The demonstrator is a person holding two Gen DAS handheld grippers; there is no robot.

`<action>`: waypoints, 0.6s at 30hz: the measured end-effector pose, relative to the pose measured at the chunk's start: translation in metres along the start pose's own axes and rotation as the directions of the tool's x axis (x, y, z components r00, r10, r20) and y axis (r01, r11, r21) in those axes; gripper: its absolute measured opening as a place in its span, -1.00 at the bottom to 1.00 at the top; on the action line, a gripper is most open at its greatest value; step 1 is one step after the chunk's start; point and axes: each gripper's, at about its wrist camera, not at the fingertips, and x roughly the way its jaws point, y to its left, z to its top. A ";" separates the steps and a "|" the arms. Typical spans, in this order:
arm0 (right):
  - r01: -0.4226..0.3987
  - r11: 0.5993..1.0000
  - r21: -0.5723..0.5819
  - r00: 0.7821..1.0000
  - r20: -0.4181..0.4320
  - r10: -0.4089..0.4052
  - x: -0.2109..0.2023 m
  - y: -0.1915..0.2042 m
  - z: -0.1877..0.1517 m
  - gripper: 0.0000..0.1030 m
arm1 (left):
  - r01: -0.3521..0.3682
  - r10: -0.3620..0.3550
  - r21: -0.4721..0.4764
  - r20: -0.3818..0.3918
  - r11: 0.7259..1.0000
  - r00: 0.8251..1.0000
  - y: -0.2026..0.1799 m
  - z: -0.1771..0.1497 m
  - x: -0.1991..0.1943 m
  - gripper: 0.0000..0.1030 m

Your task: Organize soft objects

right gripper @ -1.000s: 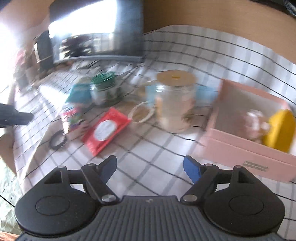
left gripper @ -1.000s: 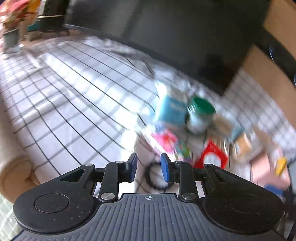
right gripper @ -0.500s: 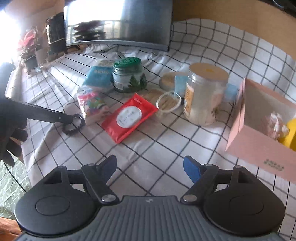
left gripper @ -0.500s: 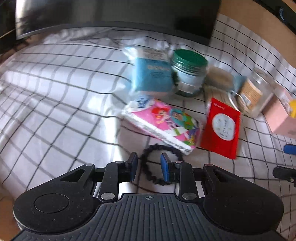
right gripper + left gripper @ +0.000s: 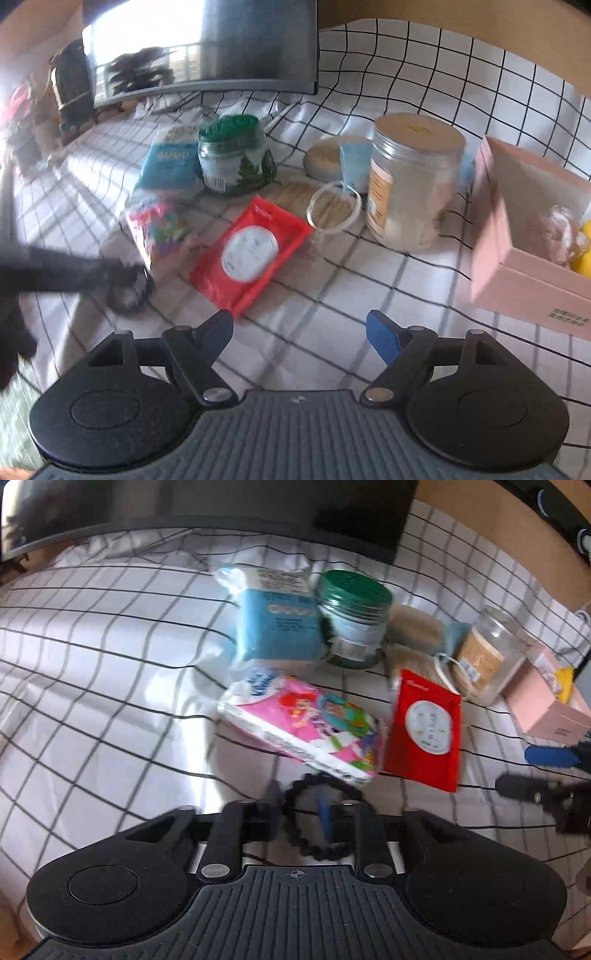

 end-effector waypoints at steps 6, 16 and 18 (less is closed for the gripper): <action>0.051 0.994 0.092 0.999 -0.002 -0.051 0.028 0.028 0.030 0.55 | 0.005 -0.006 0.088 0.008 0.996 1.000 -0.002 -0.003 -0.002 -0.81; 0.103 0.973 0.206 0.992 -0.096 -0.085 0.076 0.051 0.048 0.13 | 0.140 -0.142 0.152 -0.001 0.978 0.990 -0.003 -0.006 -0.020 -0.82; 0.087 0.979 0.183 0.993 -0.094 -0.071 0.073 0.052 0.047 -0.08 | 0.166 -0.168 0.159 0.000 0.973 0.986 -0.005 -0.005 -0.025 -0.82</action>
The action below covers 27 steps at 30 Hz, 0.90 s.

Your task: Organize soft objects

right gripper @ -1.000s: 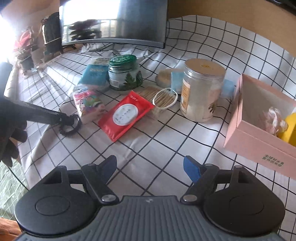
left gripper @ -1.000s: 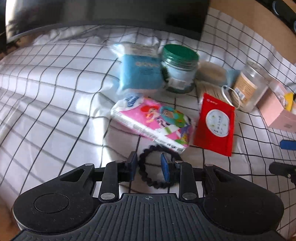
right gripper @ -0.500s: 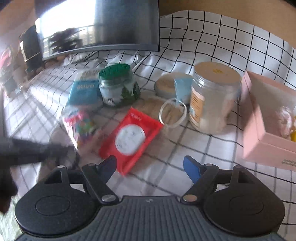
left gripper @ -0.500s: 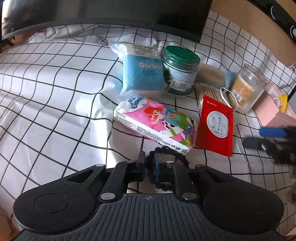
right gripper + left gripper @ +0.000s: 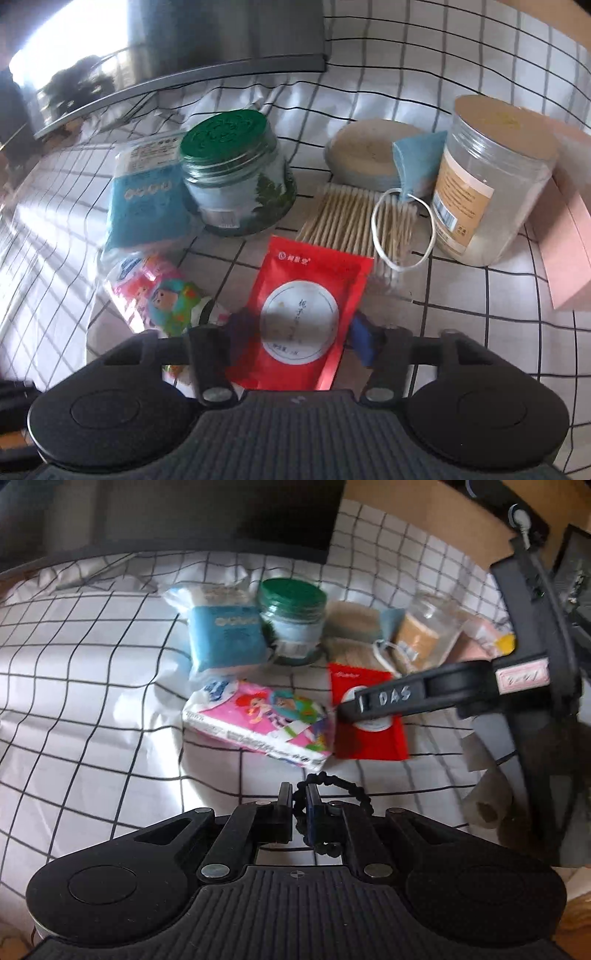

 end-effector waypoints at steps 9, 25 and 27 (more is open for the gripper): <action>-0.065 0.998 -0.025 0.998 0.014 0.066 -0.049 -0.036 -0.011 -0.69 | 0.083 -0.082 0.077 -0.017 0.994 0.996 -0.025 0.007 -0.001 -0.82; -0.010 1.000 0.019 0.991 0.134 0.008 -0.162 -0.157 -0.056 -0.92 | 0.229 -0.219 0.203 -0.074 0.952 0.973 -0.140 0.015 0.021 -0.82; -0.001 1.000 0.029 0.988 0.152 -0.003 -0.176 -0.174 -0.063 -0.93 | 0.240 -0.229 0.228 -0.072 0.944 0.971 -0.159 0.020 0.025 -0.82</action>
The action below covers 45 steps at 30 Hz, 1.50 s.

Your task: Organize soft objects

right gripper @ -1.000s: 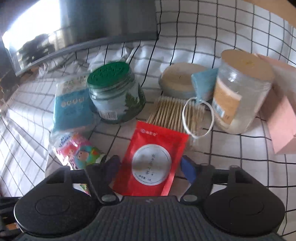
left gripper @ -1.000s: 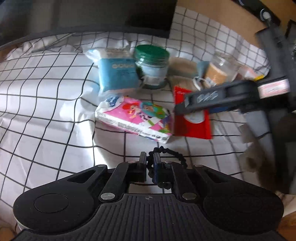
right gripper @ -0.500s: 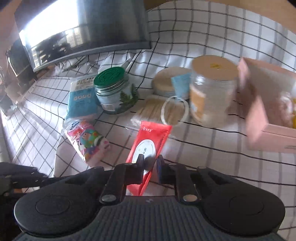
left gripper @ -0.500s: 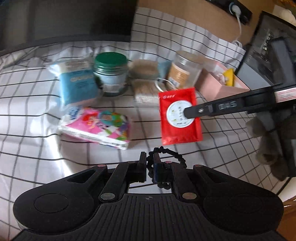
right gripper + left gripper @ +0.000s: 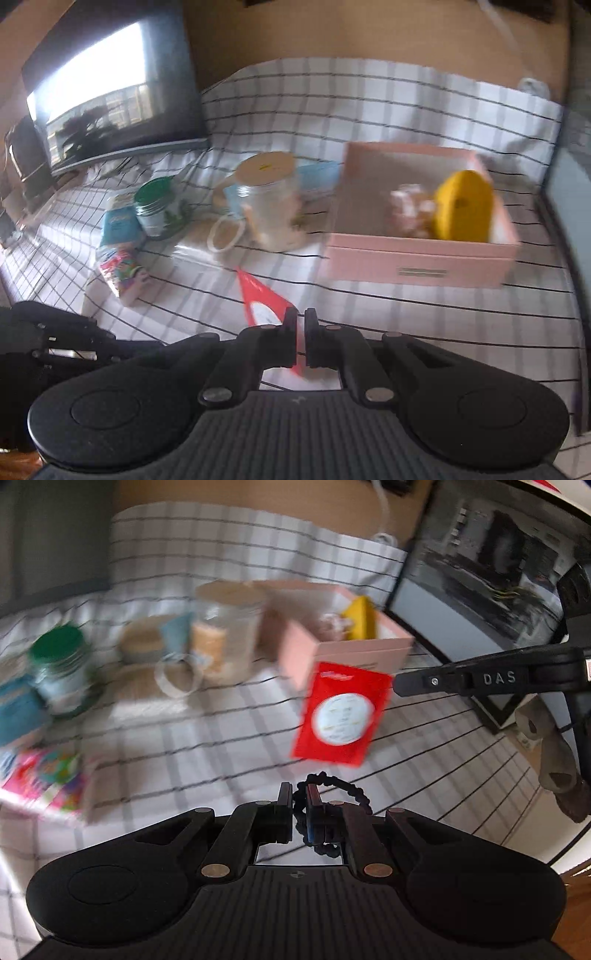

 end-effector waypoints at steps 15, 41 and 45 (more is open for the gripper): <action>0.034 0.941 0.337 0.997 -0.076 -0.009 0.062 -0.045 -0.026 -0.05 | -0.097 0.095 -0.038 -0.052 0.995 0.994 -0.003 0.006 0.005 -0.82; 0.354 0.916 0.186 0.934 -0.106 -0.340 0.132 0.054 -0.019 0.40 | -0.061 0.049 -0.141 -0.087 0.988 0.995 0.119 -0.035 -0.028 -0.82; 0.333 0.930 0.153 0.942 -0.096 -0.322 0.126 0.055 -0.027 0.40 | -0.039 0.011 -0.208 -0.133 0.977 0.991 0.124 -0.030 -0.014 -0.80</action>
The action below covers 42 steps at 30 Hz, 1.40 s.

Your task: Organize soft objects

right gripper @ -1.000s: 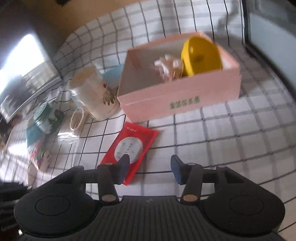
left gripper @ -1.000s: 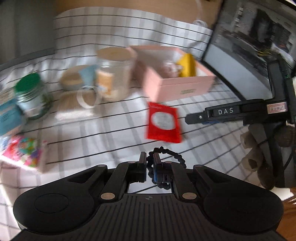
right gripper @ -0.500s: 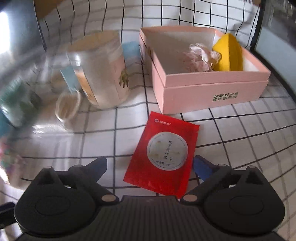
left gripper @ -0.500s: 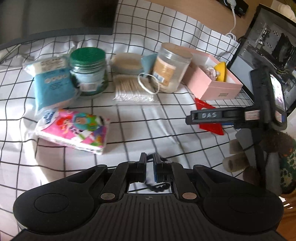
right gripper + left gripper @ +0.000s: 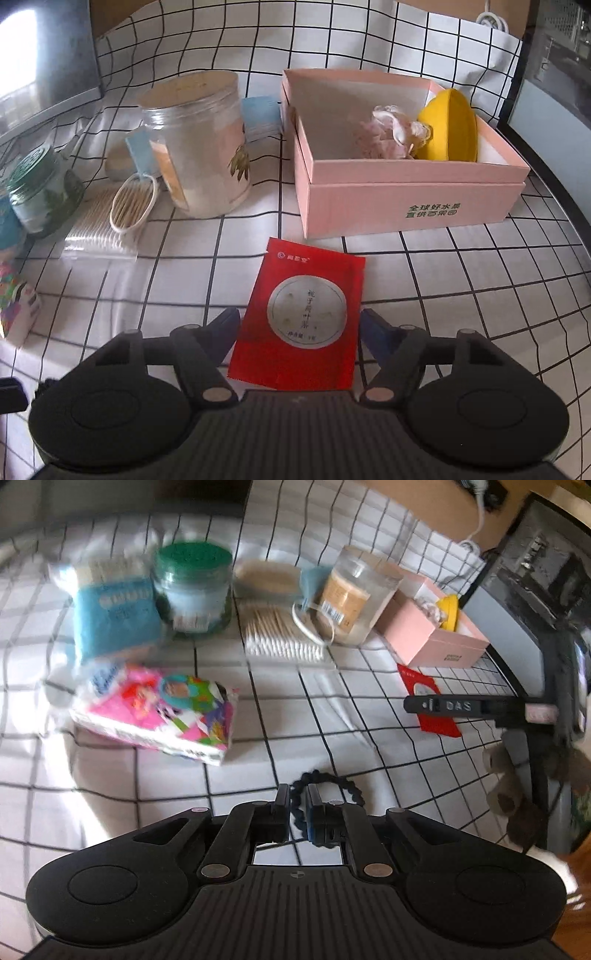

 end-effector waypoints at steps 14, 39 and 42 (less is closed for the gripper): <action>-0.048 0.997 -0.064 0.996 0.072 0.052 -0.005 -0.009 -0.019 0.62 | -0.190 0.207 0.235 -0.050 0.953 0.977 -0.047 -0.003 0.024 -0.70; -0.061 0.963 -0.262 0.983 0.150 0.103 -0.103 -0.071 -0.021 0.00 | -0.077 0.048 0.231 0.126 0.970 0.991 -0.125 -0.002 0.006 -0.82; -0.033 0.963 -0.266 0.977 0.195 0.087 -0.118 -0.088 -0.015 0.00 | -0.052 0.006 0.268 0.169 0.962 0.986 -0.150 0.013 0.003 -0.82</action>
